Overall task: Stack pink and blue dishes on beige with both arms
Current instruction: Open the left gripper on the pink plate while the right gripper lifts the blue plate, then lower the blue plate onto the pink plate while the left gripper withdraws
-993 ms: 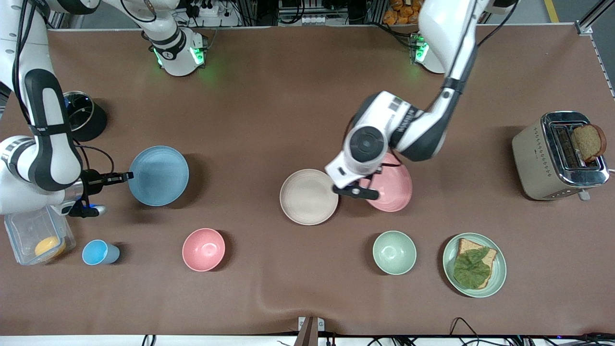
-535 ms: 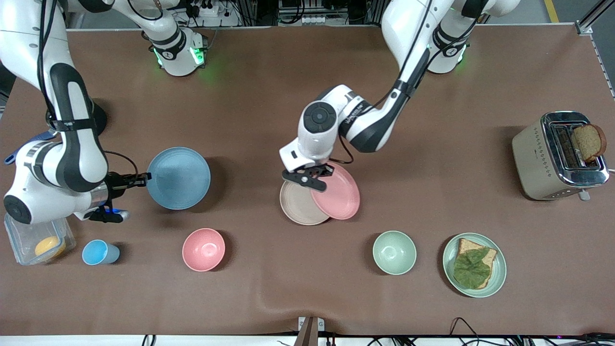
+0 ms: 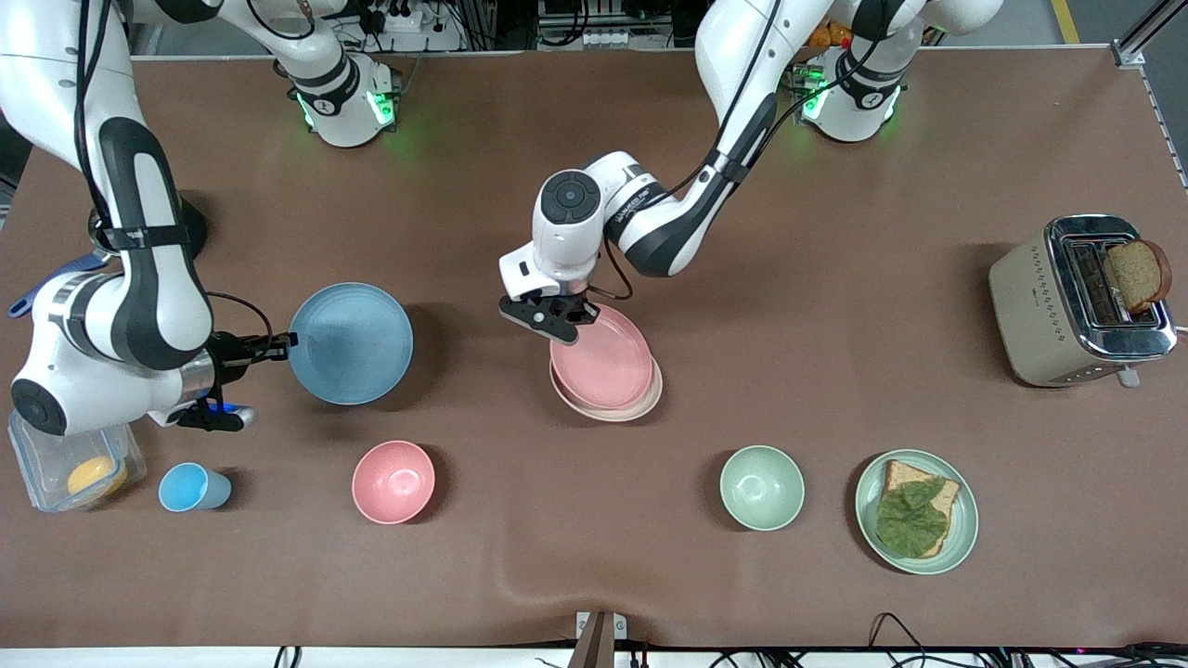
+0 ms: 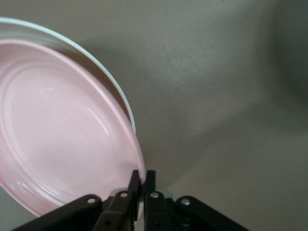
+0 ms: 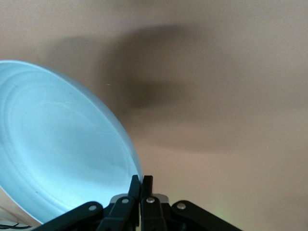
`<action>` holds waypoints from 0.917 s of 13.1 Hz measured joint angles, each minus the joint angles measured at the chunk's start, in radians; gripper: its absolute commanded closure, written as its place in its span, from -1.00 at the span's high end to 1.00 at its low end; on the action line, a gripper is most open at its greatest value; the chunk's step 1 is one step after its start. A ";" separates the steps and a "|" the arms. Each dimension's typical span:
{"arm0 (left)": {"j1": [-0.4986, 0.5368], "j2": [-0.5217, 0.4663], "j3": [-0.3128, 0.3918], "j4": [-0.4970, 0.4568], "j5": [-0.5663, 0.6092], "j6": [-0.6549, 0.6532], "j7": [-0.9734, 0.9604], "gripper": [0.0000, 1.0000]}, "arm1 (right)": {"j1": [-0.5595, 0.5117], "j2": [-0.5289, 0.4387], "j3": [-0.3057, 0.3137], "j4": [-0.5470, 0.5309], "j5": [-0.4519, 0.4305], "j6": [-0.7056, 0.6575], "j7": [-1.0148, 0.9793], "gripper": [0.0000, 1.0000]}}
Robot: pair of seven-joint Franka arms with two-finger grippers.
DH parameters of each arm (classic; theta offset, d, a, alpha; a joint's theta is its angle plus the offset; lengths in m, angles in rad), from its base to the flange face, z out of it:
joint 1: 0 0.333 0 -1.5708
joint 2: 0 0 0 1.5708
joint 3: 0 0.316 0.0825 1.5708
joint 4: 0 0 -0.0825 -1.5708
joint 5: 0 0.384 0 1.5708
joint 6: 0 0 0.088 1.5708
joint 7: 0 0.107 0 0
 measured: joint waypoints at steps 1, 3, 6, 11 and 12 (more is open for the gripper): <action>0.001 0.000 0.002 0.001 0.023 0.000 0.001 1.00 | 0.000 0.000 0.000 0.002 0.000 0.000 0.000 -1.00; 0.004 0.000 0.007 0.007 0.063 0.002 0.001 1.00 | 0.000 0.000 0.000 0.006 0.000 -0.002 0.000 -1.00; 0.009 -0.022 0.028 0.025 0.076 -0.010 0.001 1.00 | 0.001 0.000 0.003 0.009 0.003 -0.003 0.004 -1.00; 0.046 -0.156 0.156 0.031 0.078 -0.259 0.002 1.00 | 0.109 0.000 0.057 0.028 0.137 0.008 0.263 -1.00; 0.083 -0.178 0.164 0.030 0.079 -0.303 0.004 1.00 | 0.163 0.001 0.058 0.029 0.160 0.041 0.327 -1.00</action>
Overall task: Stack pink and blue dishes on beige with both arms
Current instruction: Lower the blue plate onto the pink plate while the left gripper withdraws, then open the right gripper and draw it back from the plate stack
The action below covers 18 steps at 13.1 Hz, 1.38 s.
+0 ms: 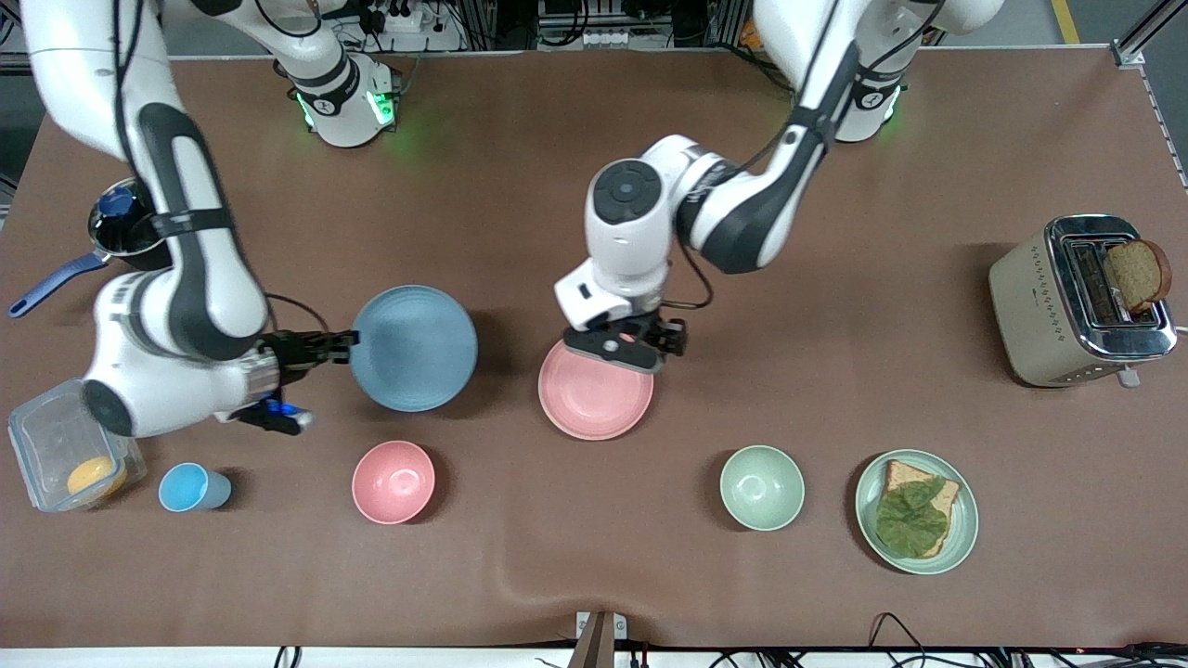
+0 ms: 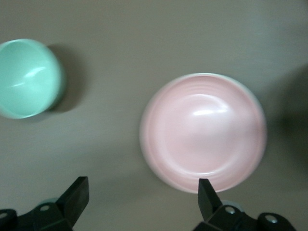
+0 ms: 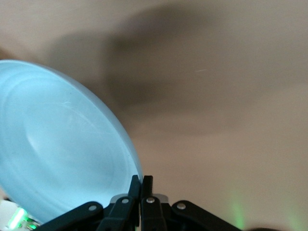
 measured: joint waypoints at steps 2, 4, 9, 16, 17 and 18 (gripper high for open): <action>0.107 -0.024 0.003 -0.002 0.000 -0.049 0.012 1.00 | 0.101 0.017 0.001 -0.001 0.044 0.100 0.110 -1.00; 0.217 -0.034 0.002 -0.004 0.000 -0.082 0.019 1.00 | 0.190 0.058 0.002 -0.002 0.079 0.231 0.197 -1.00; 0.417 -0.086 -0.001 -0.004 0.000 -0.213 0.020 1.00 | 0.325 0.155 0.002 0.019 0.151 0.462 0.316 -1.00; 0.493 -0.313 -0.007 -0.001 -0.114 -0.396 0.140 1.00 | 0.336 0.166 -0.008 0.060 0.156 0.507 0.333 1.00; 0.493 -0.333 -0.009 -0.003 -0.116 -0.409 0.144 1.00 | 0.330 0.164 -0.014 0.077 0.156 0.487 0.331 1.00; 0.493 -0.343 -0.010 -0.005 -0.117 -0.423 0.146 1.00 | 0.320 0.163 -0.021 0.094 0.155 0.454 0.325 1.00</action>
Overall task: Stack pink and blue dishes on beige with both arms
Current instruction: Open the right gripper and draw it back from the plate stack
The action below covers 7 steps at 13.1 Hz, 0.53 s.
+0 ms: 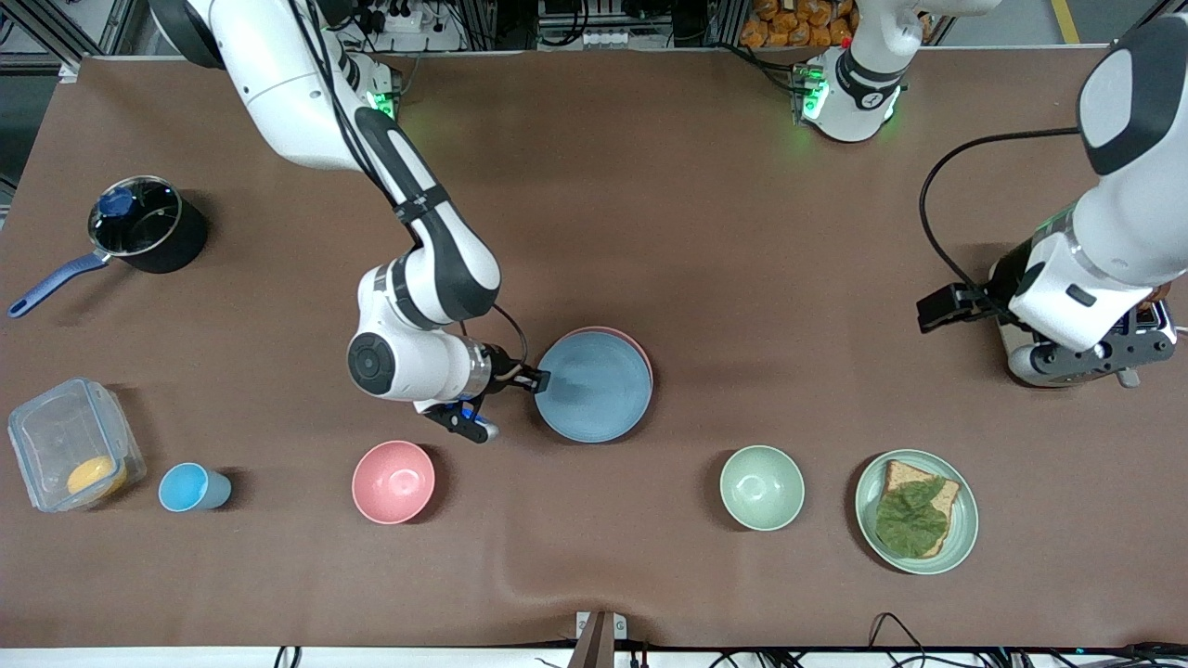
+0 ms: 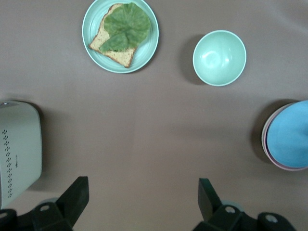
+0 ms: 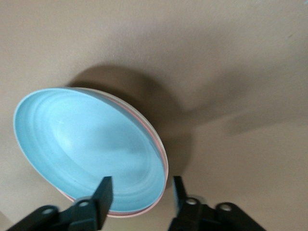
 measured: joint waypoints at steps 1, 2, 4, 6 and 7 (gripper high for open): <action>0.001 -0.002 0.000 -0.002 0.000 -0.006 0.009 1.00 | -0.015 -0.002 -0.005 0.017 -0.005 -0.039 -0.016 1.00; 0.007 -0.001 0.000 -0.006 0.000 -0.009 0.041 1.00 | -0.037 -0.007 -0.009 0.029 -0.022 -0.076 -0.046 1.00; 0.043 -0.001 0.000 -0.012 0.000 -0.024 0.128 1.00 | -0.111 -0.030 -0.014 0.047 -0.135 -0.168 -0.143 1.00; 0.077 -0.003 -0.002 -0.013 0.000 -0.031 0.158 1.00 | -0.211 -0.068 -0.019 0.050 -0.217 -0.255 -0.287 1.00; 0.088 -0.007 -0.007 -0.013 0.000 -0.027 0.160 1.00 | -0.265 -0.090 -0.021 0.050 -0.242 -0.294 -0.349 1.00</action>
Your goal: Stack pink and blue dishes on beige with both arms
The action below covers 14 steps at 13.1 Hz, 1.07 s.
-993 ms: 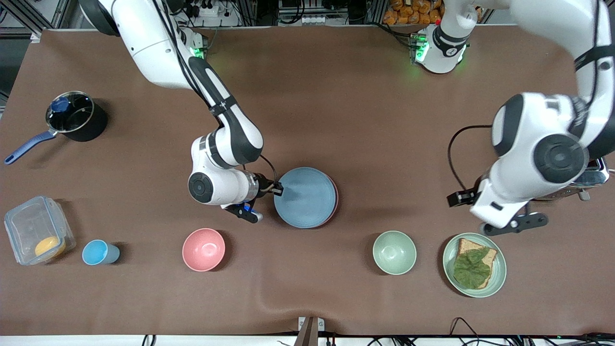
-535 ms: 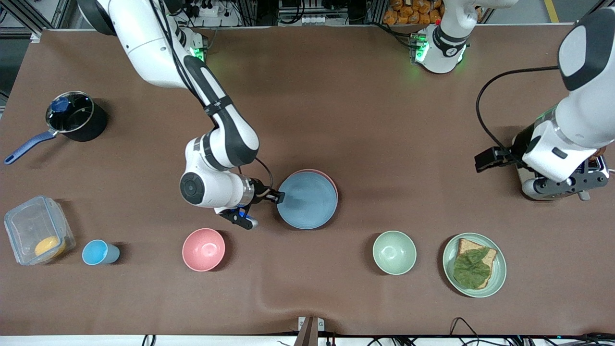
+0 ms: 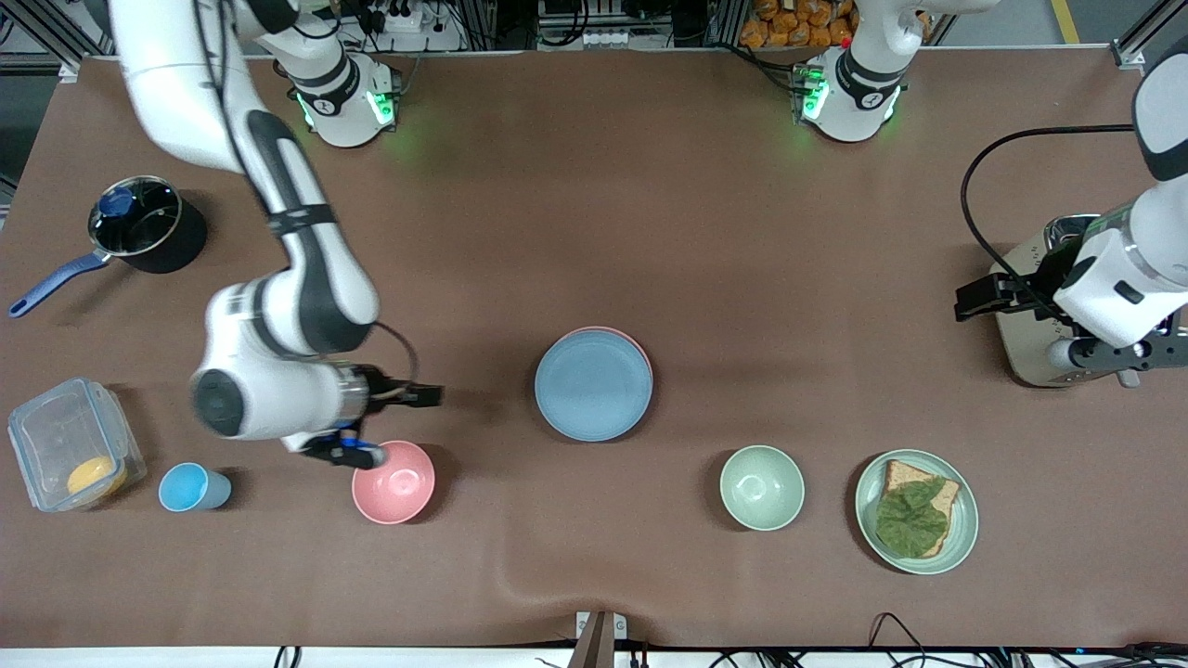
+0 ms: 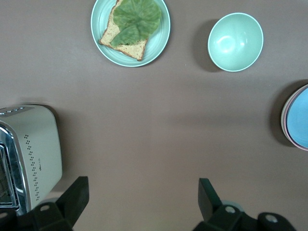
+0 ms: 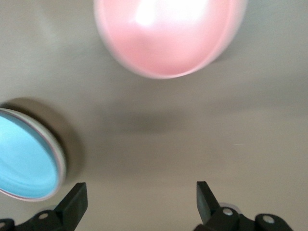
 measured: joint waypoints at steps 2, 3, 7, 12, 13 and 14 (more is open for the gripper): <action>0.023 -0.036 -0.009 -0.026 0.000 0.045 0.000 1.00 | -0.083 -0.045 0.000 0.001 -0.104 -0.054 -0.064 1.00; 0.035 -0.080 -0.018 -0.076 0.000 0.078 0.000 1.00 | -0.104 -0.070 0.000 0.001 -0.177 -0.077 -0.081 1.00; 0.109 -0.309 -0.074 -0.344 0.017 0.124 0.002 1.00 | -0.112 -0.183 -0.002 0.005 -0.307 -0.168 -0.131 1.00; 0.144 -0.338 -0.096 -0.398 0.023 0.160 0.041 1.00 | -0.157 -0.400 -0.034 -0.039 -0.339 -0.232 -0.178 1.00; 0.145 -0.327 -0.098 -0.387 0.024 0.166 0.052 1.00 | -0.160 -0.444 -0.034 -0.050 -0.346 -0.244 -0.178 1.00; 0.147 -0.314 -0.099 -0.372 0.024 0.169 0.059 1.00 | -0.160 -0.481 -0.033 -0.059 -0.349 -0.249 -0.178 1.00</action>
